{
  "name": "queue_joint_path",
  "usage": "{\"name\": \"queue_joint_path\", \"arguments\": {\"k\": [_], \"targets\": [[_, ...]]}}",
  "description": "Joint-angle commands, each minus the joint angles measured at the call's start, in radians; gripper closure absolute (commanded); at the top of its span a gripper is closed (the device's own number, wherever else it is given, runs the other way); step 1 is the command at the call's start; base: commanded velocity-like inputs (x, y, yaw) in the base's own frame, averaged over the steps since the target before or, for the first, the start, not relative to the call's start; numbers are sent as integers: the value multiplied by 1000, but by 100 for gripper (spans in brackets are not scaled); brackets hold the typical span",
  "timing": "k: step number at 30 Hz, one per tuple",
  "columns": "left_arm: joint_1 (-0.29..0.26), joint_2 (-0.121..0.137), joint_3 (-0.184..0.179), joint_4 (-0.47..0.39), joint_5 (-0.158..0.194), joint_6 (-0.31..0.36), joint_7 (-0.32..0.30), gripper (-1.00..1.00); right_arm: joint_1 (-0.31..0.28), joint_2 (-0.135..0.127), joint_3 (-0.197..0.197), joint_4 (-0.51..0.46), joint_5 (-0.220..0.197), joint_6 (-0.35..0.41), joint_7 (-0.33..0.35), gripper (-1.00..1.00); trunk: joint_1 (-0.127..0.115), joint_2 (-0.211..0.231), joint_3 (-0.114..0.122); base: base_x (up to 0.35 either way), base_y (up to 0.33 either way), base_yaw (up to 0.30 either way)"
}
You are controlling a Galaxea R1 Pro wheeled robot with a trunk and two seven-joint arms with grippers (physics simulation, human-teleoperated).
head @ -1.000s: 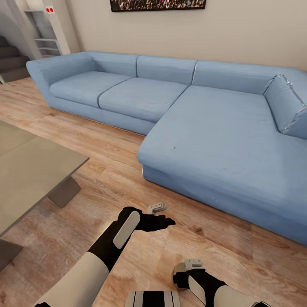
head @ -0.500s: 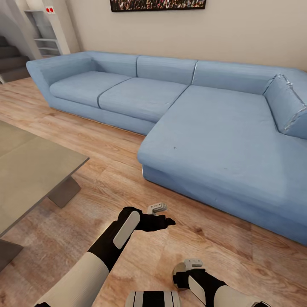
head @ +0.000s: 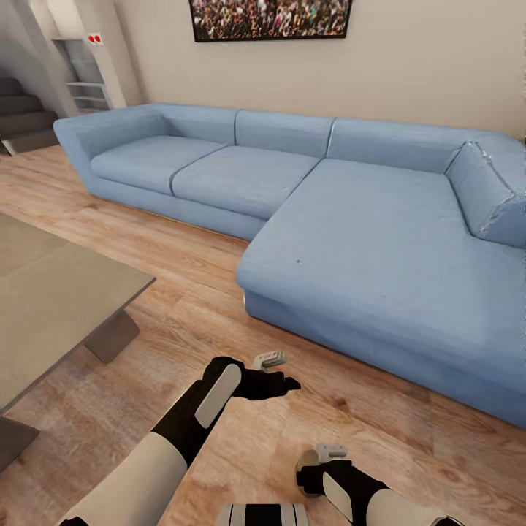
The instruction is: Place each of the two pumpkins and all three candles from the living room inside a cabinet in the living room (use any cabinet), then make sure every cabinet is closed, and position the cauldron so it is next to a table in the living room.
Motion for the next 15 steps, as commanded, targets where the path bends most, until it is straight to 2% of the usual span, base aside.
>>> {"name": "queue_joint_path", "arguments": {"k": [1,15], "targets": [[0,0,-1,0,10,2,10,-100,0,0,8,-2,-10,6,-6,100,-1,0,3,0,0,0],[-1,0,-1,0,5,2,15,-100,0,0,7,-2,-11,6,-6,100,-7,3,60,0,0,0]]}}
